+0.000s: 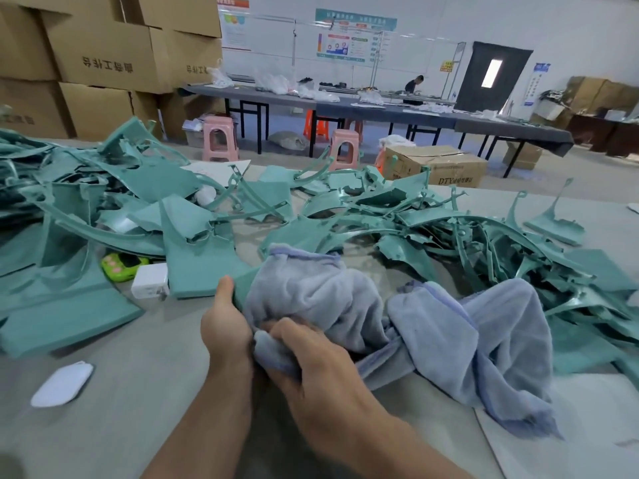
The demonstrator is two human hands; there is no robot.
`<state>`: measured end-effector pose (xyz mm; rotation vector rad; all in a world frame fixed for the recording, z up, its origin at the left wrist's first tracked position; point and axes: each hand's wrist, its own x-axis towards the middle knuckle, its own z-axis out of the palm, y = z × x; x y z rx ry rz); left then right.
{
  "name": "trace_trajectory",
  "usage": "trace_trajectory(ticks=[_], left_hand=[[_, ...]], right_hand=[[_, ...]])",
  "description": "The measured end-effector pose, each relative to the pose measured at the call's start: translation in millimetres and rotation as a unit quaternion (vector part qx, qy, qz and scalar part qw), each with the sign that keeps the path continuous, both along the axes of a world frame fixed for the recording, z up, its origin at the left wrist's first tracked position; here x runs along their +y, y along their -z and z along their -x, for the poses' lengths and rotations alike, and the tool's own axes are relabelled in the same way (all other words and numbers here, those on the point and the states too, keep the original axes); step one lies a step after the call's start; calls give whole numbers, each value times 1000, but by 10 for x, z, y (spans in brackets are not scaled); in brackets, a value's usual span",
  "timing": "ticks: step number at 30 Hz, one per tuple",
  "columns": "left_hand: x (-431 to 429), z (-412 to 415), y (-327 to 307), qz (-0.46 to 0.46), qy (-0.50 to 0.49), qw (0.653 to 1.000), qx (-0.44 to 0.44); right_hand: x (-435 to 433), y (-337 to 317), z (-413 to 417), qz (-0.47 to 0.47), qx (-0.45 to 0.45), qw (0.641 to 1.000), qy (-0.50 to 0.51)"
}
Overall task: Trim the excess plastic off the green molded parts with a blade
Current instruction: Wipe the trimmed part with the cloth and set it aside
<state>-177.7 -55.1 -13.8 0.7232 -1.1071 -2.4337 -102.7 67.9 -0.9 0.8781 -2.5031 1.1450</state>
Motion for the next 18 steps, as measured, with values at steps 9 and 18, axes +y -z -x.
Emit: trace_trajectory(ticks=[9, 18], left_hand=[[189, -91, -57, -14, 45, 999, 9], [-41, 21, 1, 27, -39, 998, -35]], right_hand=[[293, -65, 338, -148, 123, 977, 94], [198, 253, 61, -100, 0, 995, -5]])
